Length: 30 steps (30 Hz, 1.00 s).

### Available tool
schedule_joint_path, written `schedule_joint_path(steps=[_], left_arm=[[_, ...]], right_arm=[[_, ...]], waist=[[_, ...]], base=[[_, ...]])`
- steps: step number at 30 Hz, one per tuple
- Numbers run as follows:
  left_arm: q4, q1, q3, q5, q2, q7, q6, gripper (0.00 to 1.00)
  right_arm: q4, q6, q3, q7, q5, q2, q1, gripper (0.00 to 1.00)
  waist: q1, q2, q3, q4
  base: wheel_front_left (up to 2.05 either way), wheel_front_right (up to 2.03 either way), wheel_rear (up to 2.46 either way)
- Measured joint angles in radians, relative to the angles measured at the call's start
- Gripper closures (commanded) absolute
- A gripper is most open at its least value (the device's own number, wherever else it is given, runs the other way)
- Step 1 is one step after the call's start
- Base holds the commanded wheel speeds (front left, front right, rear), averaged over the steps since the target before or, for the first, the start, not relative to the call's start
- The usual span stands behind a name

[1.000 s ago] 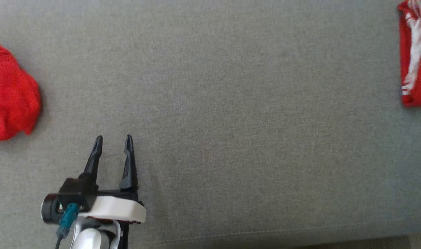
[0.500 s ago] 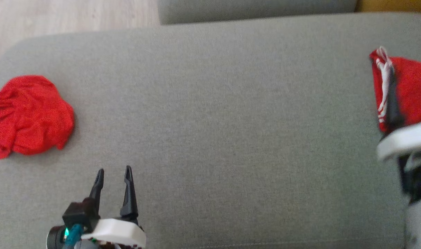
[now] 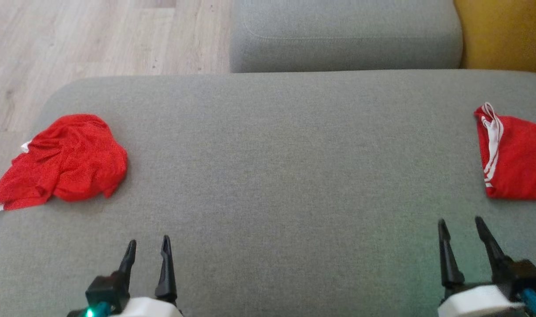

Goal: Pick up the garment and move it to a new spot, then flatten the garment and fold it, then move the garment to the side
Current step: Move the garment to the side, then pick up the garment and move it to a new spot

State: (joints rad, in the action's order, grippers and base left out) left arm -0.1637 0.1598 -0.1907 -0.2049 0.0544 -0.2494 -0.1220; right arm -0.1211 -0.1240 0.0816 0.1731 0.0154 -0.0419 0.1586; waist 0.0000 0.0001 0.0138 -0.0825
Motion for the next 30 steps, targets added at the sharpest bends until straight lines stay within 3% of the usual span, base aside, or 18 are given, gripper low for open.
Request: schedule_joint_path(steps=[7, 20, 30], left_arm=[[-0.004, 0.019, 0.0, 0.001, 0.0, 0.0, 0.008, 0.0], [-0.008, 0.018, -0.002, 0.002, 0.0, 0.0, 0.016, 0.0], [-0.012, 0.006, -0.019, 0.002, 0.0, 0.0, 0.017, 0.0]], right_arm=[[-0.091, 0.0, -0.004, 0.053, -0.033, 0.0, 0.013, 0.0], [-0.132, 0.0, -0.014, 0.071, -0.041, 0.0, 0.007, 0.0], [-0.135, 0.0, -0.038, 0.075, -0.06, 0.0, 0.008, 0.0]], waist=[[0.0, 0.0, 0.005, 0.003], [0.0, 0.0, -0.005, -0.003], [0.0, 0.0, 0.0, -0.098]], base=[[0.0, 0.0, 0.0], [0.0, 0.0, 0.0], [0.0, 0.0, 0.0]])
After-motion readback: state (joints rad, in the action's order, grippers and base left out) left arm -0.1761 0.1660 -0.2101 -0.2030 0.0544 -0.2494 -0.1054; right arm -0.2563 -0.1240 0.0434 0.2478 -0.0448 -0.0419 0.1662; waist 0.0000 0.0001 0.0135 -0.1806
